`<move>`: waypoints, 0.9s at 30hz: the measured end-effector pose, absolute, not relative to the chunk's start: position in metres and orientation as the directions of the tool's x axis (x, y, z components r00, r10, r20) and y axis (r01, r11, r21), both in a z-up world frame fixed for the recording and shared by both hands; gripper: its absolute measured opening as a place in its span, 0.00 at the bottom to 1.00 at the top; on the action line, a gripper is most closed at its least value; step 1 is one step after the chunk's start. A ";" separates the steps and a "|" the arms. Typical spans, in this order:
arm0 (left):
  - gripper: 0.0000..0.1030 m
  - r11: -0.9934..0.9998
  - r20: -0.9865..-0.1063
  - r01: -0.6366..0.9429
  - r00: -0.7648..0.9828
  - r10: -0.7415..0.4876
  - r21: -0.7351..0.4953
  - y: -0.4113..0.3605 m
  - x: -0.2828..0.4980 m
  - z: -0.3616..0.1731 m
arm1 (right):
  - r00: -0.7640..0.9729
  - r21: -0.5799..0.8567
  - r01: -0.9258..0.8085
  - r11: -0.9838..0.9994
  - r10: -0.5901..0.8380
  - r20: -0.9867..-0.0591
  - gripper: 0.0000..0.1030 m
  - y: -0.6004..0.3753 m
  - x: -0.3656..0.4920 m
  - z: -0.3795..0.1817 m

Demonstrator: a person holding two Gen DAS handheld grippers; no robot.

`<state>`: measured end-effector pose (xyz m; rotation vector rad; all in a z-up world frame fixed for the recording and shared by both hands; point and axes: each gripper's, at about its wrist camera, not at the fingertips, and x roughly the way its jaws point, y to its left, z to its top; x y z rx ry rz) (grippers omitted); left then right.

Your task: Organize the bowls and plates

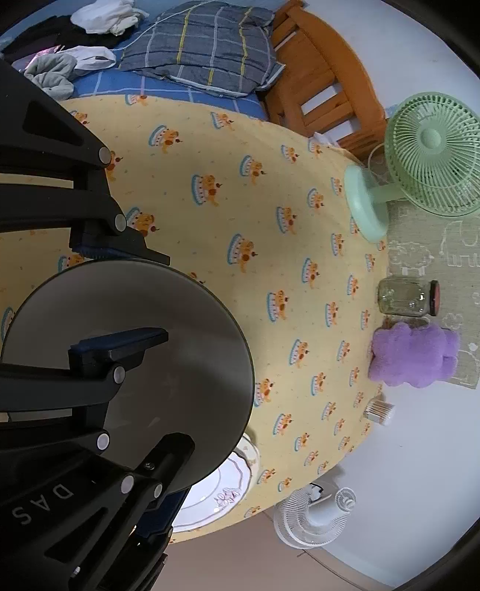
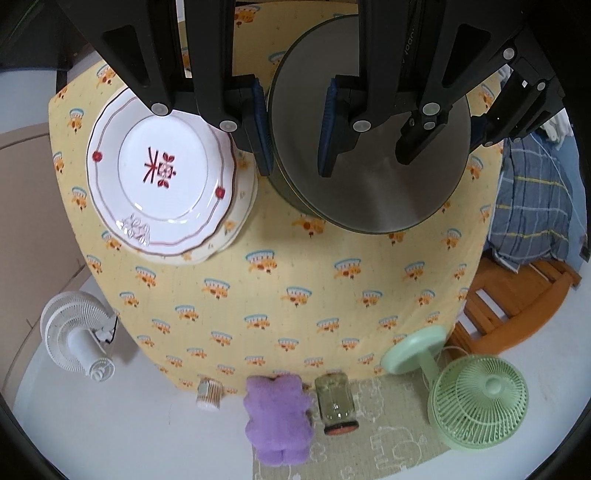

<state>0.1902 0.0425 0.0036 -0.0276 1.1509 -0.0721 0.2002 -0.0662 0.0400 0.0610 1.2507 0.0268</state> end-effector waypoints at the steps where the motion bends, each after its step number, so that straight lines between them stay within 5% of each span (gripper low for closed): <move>1: 0.30 0.997 -0.913 0.043 0.402 -0.073 -0.061 0.043 0.190 0.001 | 0.309 0.059 0.013 0.998 0.052 -0.950 0.28 -0.066 0.200 0.037; 27: 0.30 0.997 -0.928 0.043 0.363 -0.080 -0.069 0.031 0.205 -0.023 | 0.267 0.000 0.008 1.000 -0.002 -0.964 0.28 -0.073 0.217 0.008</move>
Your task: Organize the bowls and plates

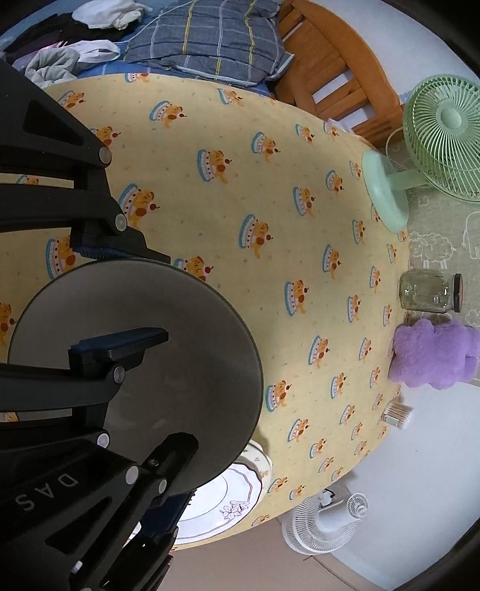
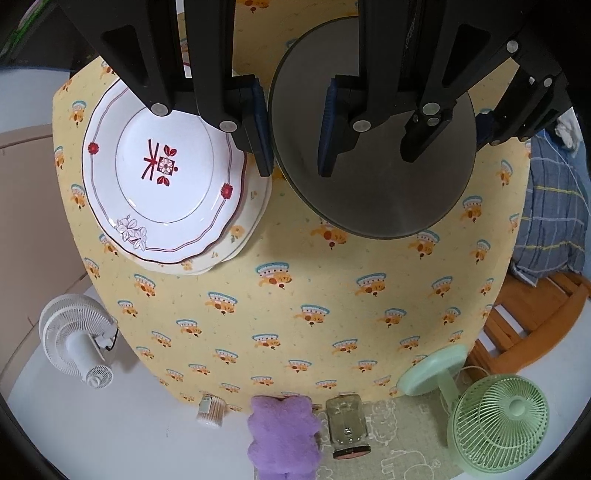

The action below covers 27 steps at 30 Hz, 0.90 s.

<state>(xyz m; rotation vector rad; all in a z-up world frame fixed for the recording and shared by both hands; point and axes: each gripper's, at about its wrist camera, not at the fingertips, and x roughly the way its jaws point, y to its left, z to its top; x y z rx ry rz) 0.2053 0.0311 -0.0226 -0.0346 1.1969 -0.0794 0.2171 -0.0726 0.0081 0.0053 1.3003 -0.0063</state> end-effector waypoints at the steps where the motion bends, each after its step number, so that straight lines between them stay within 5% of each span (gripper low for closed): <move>1: 0.30 0.997 -0.927 0.043 0.367 -0.077 -0.066 0.031 0.205 -0.022 | 0.270 0.001 0.006 1.000 -0.001 -0.963 0.28 -0.072 0.217 0.008; 16: 0.32 0.999 -0.921 0.041 0.387 -0.049 -0.036 0.031 0.194 -0.017 | 0.289 0.059 0.027 0.998 0.049 -0.956 0.30 -0.077 0.203 0.012; 18: 0.34 0.998 -0.919 0.053 0.391 -0.053 -0.035 0.029 0.192 -0.016 | 0.300 0.064 0.030 0.998 0.052 -0.953 0.39 -0.078 0.201 0.014; 22: 0.60 0.996 -0.919 0.065 0.387 -0.077 -0.056 0.030 0.189 -0.012 | 0.328 0.038 0.057 0.998 0.017 -0.945 0.64 -0.081 0.196 0.020; 27: 0.75 0.992 -0.910 0.071 0.397 -0.122 -0.102 0.032 0.186 -0.008 | 0.332 0.072 0.052 0.996 0.051 -0.942 0.72 -0.090 0.192 0.026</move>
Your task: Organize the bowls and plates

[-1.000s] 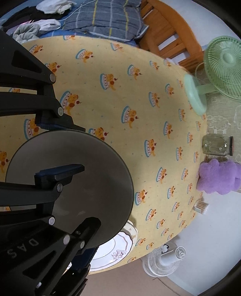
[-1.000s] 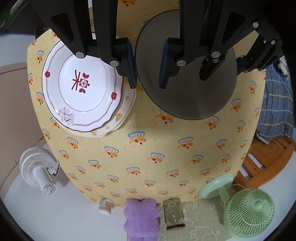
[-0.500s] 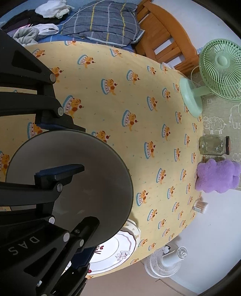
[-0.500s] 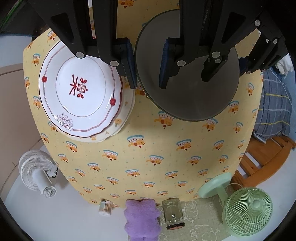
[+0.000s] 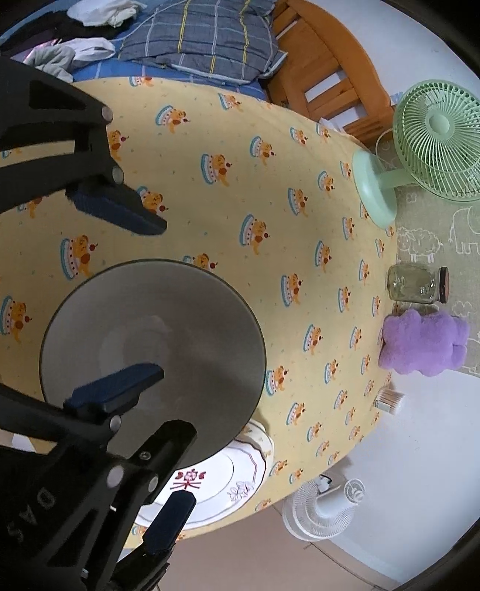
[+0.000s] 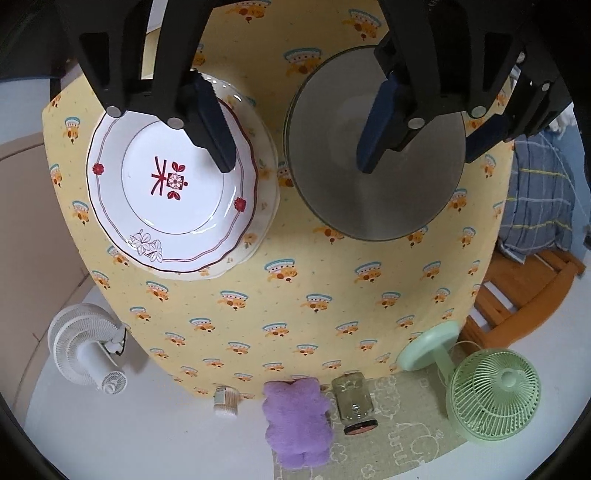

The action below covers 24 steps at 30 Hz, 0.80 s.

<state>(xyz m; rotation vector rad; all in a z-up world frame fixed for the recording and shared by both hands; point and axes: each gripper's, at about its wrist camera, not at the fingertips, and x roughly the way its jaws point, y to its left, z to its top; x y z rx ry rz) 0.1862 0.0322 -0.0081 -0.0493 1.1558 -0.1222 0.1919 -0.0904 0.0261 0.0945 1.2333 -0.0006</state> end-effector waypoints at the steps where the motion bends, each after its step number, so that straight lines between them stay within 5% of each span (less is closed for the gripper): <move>1: 0.77 0.991 -0.908 0.072 0.399 -0.132 -0.112 0.032 0.186 -0.008 | 0.332 0.082 0.047 0.996 0.062 -0.941 0.74 -0.093 0.192 0.027; 17: 0.81 0.994 -0.929 -0.080 0.367 -0.044 -0.079 0.032 0.196 -0.025 | 0.200 0.293 -0.039 0.955 0.295 -0.934 0.74 -0.114 0.227 -0.016; 24: 0.80 0.985 -0.943 -0.166 0.334 0.008 -0.050 0.033 0.194 -0.031 | 0.130 0.347 -0.096 0.933 0.357 -0.925 0.44 -0.111 0.235 -0.031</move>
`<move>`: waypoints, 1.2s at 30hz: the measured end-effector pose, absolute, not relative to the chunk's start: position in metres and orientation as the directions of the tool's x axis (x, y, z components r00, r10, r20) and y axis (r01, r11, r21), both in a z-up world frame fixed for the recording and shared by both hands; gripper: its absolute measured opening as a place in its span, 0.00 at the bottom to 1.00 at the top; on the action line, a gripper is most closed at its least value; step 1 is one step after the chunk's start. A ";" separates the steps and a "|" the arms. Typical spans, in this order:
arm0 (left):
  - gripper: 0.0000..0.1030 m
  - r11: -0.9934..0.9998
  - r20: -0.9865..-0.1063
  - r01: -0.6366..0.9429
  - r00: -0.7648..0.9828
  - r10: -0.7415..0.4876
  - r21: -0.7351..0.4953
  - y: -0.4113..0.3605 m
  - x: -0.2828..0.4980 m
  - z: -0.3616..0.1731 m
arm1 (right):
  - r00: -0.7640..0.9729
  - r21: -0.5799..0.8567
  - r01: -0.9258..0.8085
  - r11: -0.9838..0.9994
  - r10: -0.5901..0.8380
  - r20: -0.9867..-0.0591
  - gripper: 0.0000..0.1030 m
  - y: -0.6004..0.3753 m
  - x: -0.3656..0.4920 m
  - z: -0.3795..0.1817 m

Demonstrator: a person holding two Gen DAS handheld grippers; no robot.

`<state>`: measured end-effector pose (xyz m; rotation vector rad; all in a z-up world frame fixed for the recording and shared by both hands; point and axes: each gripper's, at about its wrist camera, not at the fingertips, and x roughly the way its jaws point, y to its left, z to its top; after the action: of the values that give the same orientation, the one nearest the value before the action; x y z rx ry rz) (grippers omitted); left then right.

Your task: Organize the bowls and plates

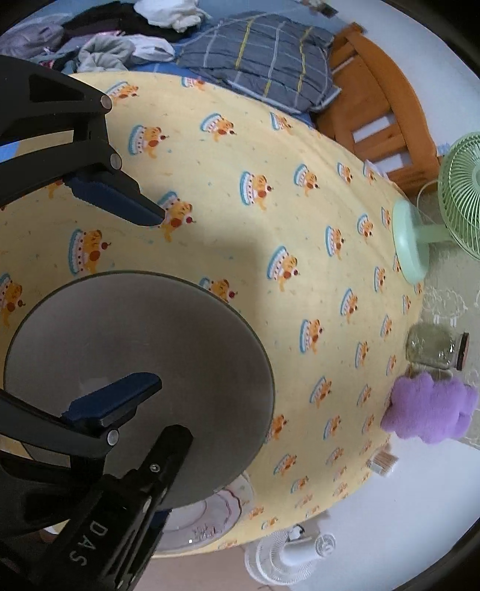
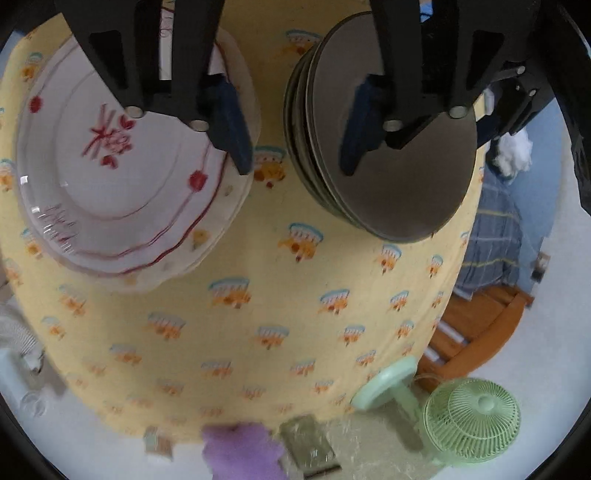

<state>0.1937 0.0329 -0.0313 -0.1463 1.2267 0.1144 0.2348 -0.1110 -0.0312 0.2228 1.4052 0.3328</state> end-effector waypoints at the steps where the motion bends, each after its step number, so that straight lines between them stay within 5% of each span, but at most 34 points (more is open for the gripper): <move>1: 0.80 0.985 -0.942 -0.164 0.335 0.012 -0.046 0.032 0.193 -0.031 | 0.112 0.372 -0.088 0.924 0.380 -0.918 0.42 -0.112 0.235 -0.034; 8: 0.67 0.989 -0.944 -0.129 0.327 -0.028 -0.074 0.025 0.192 -0.039 | 0.062 0.401 -0.092 0.911 0.408 -0.911 0.32 -0.109 0.233 -0.045; 36: 0.53 0.934 -0.881 0.058 0.318 -0.351 -0.352 0.042 0.207 -0.058 | 0.133 0.248 0.001 0.969 0.245 -0.960 0.38 -0.092 0.230 -0.042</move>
<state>0.2073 0.0423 -0.0584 -0.2757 1.2218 -0.2739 0.2303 -0.0917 -0.0419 0.2063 1.4292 0.1790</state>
